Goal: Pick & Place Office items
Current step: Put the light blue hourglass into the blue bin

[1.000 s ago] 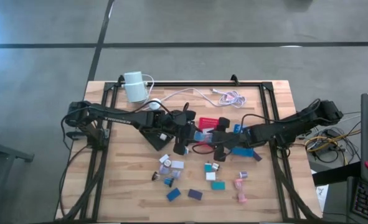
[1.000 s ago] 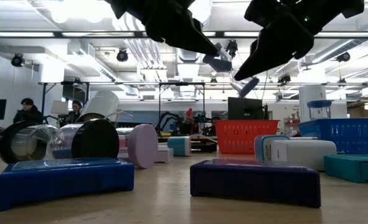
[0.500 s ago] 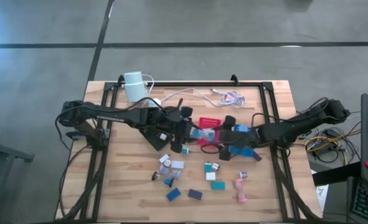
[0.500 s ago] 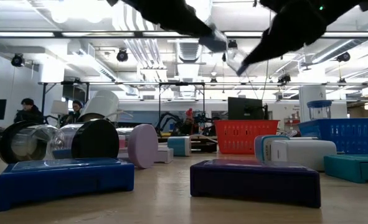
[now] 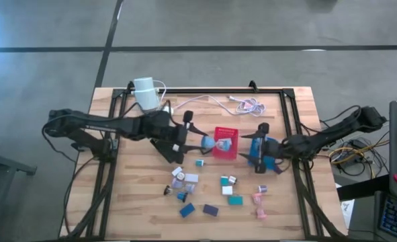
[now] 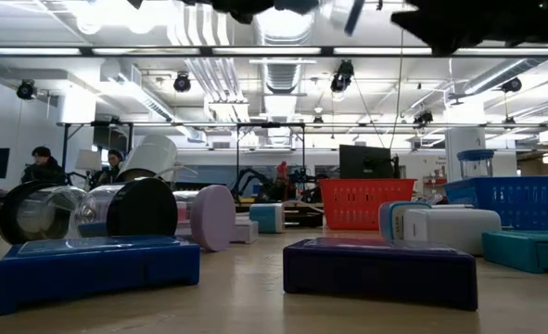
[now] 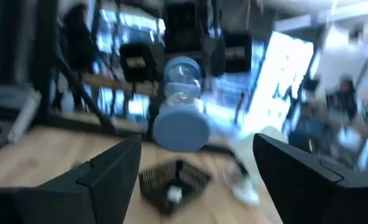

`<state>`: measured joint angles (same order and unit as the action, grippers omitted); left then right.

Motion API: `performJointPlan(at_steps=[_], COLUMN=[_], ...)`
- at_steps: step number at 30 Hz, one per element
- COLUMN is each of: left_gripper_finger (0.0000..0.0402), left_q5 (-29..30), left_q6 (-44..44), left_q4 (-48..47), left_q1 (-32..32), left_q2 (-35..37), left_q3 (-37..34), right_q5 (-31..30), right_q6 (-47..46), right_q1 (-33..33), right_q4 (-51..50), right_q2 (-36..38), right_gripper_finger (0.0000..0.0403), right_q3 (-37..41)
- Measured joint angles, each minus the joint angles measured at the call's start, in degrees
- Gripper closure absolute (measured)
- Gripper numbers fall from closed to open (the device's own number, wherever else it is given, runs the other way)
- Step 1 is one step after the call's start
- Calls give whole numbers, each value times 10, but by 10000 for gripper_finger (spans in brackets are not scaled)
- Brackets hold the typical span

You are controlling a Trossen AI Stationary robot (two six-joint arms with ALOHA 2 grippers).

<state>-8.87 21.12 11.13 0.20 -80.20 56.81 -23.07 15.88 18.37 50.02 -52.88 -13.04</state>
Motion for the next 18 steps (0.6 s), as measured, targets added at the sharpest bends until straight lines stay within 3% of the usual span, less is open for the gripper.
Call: performJointPlan(at_steps=[3,6,12,18], left_gripper_finger=[202,202,202,202], left_q5=[-13,-19,-24,-30], left_q6=[-23,-37,-40,-40], left_q4=[83,132,149,150], left_q1=[0,0,0,0], left_q2=[6,-3,-33,-36], left_q3=[-29,-38,-26,-19], right_q5=[25,29,36,21], right_q6=[47,69,105,122], right_q1=[0,0,0,0], right_q4=[88,103,99,98], right_q2=[-18,-37,-87,-118], right_gripper_finger=[91,77,34,26], right_q3=[23,19,-33,-75])
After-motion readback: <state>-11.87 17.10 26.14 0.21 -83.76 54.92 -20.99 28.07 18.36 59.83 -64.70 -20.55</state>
